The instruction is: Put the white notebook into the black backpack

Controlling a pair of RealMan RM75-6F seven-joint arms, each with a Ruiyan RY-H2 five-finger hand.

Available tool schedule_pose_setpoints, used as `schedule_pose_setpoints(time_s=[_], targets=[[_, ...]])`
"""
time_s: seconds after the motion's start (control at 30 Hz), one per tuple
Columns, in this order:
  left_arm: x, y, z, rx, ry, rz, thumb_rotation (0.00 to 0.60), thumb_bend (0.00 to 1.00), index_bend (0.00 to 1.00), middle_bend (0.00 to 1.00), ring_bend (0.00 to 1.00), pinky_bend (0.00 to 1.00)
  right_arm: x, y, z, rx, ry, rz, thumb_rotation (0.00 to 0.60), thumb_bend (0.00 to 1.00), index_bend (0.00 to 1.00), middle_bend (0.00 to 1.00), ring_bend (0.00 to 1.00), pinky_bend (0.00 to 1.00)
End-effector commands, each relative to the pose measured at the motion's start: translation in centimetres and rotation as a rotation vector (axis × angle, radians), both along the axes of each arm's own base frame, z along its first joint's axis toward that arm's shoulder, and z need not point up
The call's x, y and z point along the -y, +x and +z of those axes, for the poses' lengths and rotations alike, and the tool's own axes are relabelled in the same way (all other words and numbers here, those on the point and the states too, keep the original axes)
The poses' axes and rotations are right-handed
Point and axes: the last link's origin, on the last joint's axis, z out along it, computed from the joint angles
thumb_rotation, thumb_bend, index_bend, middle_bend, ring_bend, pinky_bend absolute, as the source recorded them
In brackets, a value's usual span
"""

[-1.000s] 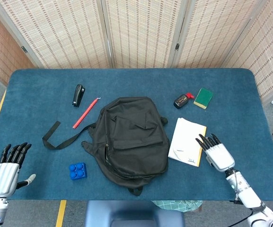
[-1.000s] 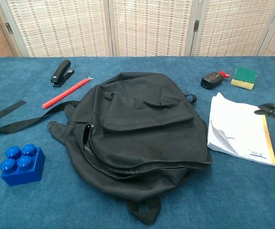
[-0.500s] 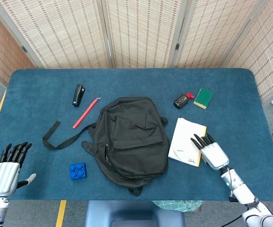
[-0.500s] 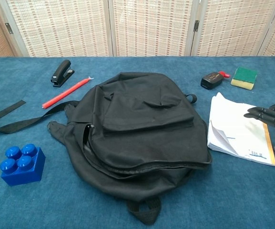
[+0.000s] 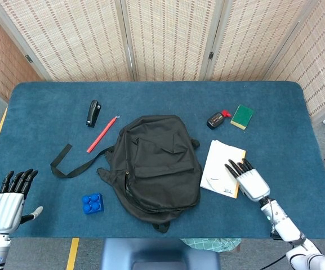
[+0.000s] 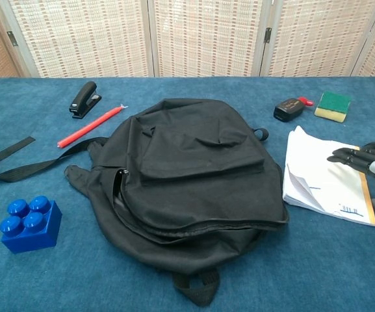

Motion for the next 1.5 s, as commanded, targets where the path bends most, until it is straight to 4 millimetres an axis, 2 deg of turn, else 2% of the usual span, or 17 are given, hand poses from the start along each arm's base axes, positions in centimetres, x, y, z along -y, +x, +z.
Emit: schedule_pose_setpoints(time_s=[0.03, 0.67, 1.3, 1.5], targets=[[0.0, 0.0, 0.0, -0.001, 0.0, 0.001, 0.6, 0.21, 0.12, 0.13, 0.13, 0.0, 0.1, 0.1, -0.1, -0.003, 0.002, 0.001, 0.6, 0.44, 0.0, 0.1, 0.18, 0.11], [0.0, -0.3, 0.3, 0.007, 0.011, 0.007, 0.6, 0.21, 0.12, 0.13, 0.13, 0.0, 1.3, 2.5, 0.1, 0.074, -0.034, 0.053, 0.6, 0.44, 0.06, 0.14, 0.22, 0.13], [0.0, -0.4, 0.4, 0.014, 0.014, 0.011, 0.6, 0.21, 0.12, 0.13, 0.13, 0.0, 2.2, 6.1, -2.0, 0.12, -0.016, 0.133, 0.6, 0.44, 0.07, 0.15, 0.23, 0.17], [0.0, -0.4, 0.3, 0.01, 0.009, 0.014, 0.6, 0.21, 0.13, 0.13, 0.13, 0.0, 2.2, 6.4, -1.8, 0.152, -0.024, 0.136, 0.6, 0.44, 0.16, 0.15, 0.24, 0.17]])
